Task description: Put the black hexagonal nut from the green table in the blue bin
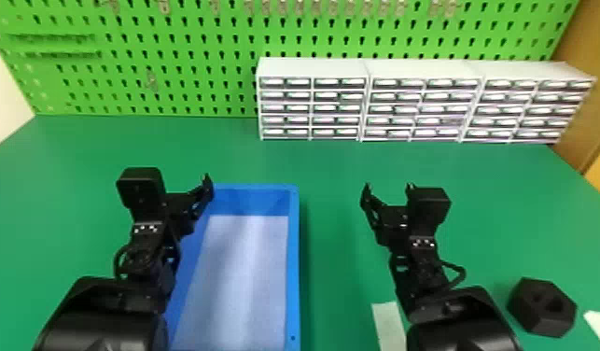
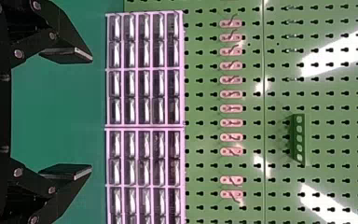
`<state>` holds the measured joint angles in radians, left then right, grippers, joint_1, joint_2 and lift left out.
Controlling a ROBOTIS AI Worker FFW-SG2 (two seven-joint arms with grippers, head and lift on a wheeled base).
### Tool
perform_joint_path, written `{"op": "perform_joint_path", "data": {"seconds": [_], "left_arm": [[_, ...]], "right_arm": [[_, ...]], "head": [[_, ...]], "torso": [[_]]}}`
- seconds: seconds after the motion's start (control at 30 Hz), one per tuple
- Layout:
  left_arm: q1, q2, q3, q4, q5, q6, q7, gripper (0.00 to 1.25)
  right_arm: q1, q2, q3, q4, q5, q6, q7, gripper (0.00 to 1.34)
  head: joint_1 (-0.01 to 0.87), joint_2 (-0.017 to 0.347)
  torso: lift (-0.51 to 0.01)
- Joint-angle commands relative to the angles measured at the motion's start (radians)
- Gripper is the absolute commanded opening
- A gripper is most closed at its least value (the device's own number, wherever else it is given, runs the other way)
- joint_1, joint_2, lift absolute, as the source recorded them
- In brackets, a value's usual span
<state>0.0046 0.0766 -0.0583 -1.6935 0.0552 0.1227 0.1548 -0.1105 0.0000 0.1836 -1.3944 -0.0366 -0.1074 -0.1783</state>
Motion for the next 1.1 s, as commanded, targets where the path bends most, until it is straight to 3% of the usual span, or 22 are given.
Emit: {"op": "perform_joint_path", "data": {"seconds": [0.0, 0.37, 0.67, 1.07], "left_arm": [[-0.001, 0.0, 0.0, 0.0, 0.0, 0.0, 0.0, 1.0], [-0.001, 0.0, 0.002, -0.002, 0.0, 0.0, 0.0, 1.0], [0.0, 0.0, 0.006, -0.002, 0.0, 0.0, -0.001, 1.0], [0.002, 0.0, 0.008, -0.002, 0.0, -0.001, -0.001, 1.0]], "right_arm": [[-0.001, 0.0, 0.004, 0.0, 0.0, 0.0, 0.0, 0.9], [-0.003, -0.003, 0.007, 0.003, 0.0, 0.0, 0.0, 0.9], [-0.012, -0.02, -0.007, -0.002, -0.029, 0.0, 0.0, 0.9], [-0.008, -0.074, -0.107, -0.146, -0.057, 0.115, 0.003, 0.91]], "head": [[0.686, 0.051], [0.686, 0.051], [0.686, 0.051], [0.686, 0.051]], "torso": [[-0.096], [-0.096], [-0.096], [-0.096]]}}
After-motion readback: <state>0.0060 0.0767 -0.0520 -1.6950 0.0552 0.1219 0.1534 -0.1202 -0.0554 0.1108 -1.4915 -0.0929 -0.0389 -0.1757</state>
